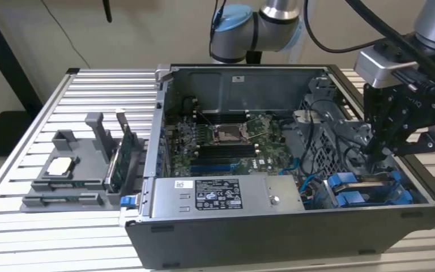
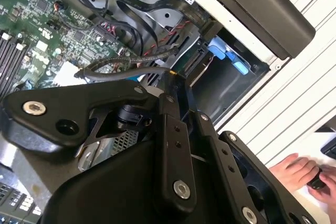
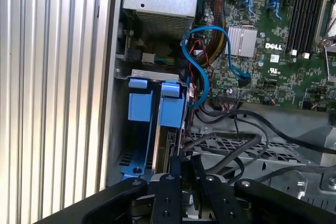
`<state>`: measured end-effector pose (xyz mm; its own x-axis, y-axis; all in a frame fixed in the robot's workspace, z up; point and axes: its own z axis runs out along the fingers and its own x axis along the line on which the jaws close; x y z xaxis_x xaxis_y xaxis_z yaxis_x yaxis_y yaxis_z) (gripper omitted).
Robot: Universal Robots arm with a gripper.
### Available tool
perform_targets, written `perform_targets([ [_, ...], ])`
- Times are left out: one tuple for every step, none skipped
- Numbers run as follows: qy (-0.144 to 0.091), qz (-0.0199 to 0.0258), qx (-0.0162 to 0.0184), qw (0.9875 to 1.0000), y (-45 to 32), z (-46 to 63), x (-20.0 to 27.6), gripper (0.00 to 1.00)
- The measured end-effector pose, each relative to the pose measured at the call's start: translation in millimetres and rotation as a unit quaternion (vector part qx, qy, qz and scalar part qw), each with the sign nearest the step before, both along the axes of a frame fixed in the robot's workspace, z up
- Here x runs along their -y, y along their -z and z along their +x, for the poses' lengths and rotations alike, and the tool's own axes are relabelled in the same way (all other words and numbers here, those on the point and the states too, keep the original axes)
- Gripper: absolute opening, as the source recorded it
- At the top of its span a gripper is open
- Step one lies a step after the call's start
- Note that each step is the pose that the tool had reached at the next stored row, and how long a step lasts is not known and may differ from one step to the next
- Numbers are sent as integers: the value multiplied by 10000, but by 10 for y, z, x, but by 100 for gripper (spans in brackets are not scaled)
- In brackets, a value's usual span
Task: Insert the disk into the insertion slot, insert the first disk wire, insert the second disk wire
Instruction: 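Insert the first disk wire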
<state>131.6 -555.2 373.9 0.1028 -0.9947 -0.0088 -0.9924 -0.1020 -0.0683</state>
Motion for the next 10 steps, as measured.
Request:
perform_targets([
  [11, -1, -1, 10000, 2, 0, 0, 19],
  [26, -1, -1, 10000, 3, 0, 0, 19],
  [46, -2, -2, 10000, 5, 0, 1, 19],
  [73, -2, -5, 10000, 7, 0, 1, 19],
  [112, -6, -8, 9999, 9, 0, 1, 19],
  [150, -10, -11, 9999, 11, 0, 1, 19],
  [184, -13, -13, 9998, 12, 0, 1, 19],
  [217, -16, -14, 9998, 14, 0, 2, 19],
  [241, -18, -15, 9997, 15, 0, 5, 19],
  [265, -19, -17, 9996, 18, 0, 8, 19],
])
